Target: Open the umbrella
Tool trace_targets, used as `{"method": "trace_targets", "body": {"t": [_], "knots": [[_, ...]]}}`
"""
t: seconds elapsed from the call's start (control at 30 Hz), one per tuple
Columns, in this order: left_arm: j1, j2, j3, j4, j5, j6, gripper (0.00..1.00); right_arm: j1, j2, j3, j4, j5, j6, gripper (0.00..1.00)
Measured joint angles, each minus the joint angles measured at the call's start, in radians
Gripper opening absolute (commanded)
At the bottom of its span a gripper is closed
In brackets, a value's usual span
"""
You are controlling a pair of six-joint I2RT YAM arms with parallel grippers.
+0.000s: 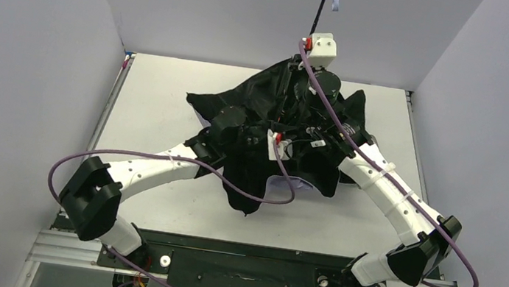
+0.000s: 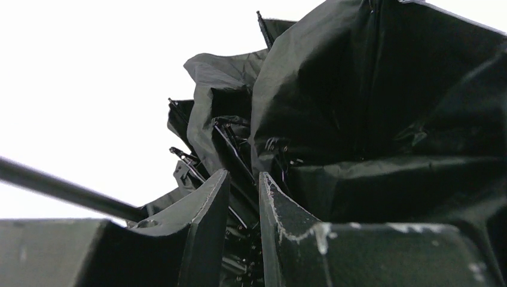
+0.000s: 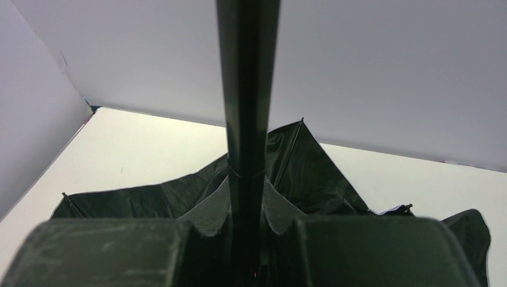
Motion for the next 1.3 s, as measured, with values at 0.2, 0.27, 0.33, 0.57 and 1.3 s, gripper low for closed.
{"method": "trace_targets", "body": {"t": [0.2, 0.27, 0.33, 0.57, 1.3], "knots": [[-0.058, 0.086, 0.022, 0.019, -0.069, 0.074, 0.26, 0.022, 0.0, 0.0, -0.001, 0.014, 0.003, 0.0], [-0.069, 0.098, 0.022, 0.008, -0.062, 0.104, 0.26, 0.023, 0.0, 0.0, -0.001, 0.01, 0.003, 0.0], [-0.075, 0.099, 0.022, -0.015, -0.029, 0.14, 0.26, 0.022, 0.0, 0.0, 0.0, 0.0, 0.003, 0.0], [-0.078, 0.094, 0.022, -0.144, 0.103, 0.199, 0.29, -0.051, 0.008, 0.005, -0.01, -0.158, 0.027, 0.0], [0.436, -0.2, -0.011, -0.262, 0.235, -0.594, 0.52, -0.18, 0.07, -0.204, 0.371, -0.631, 0.062, 0.0]]}}
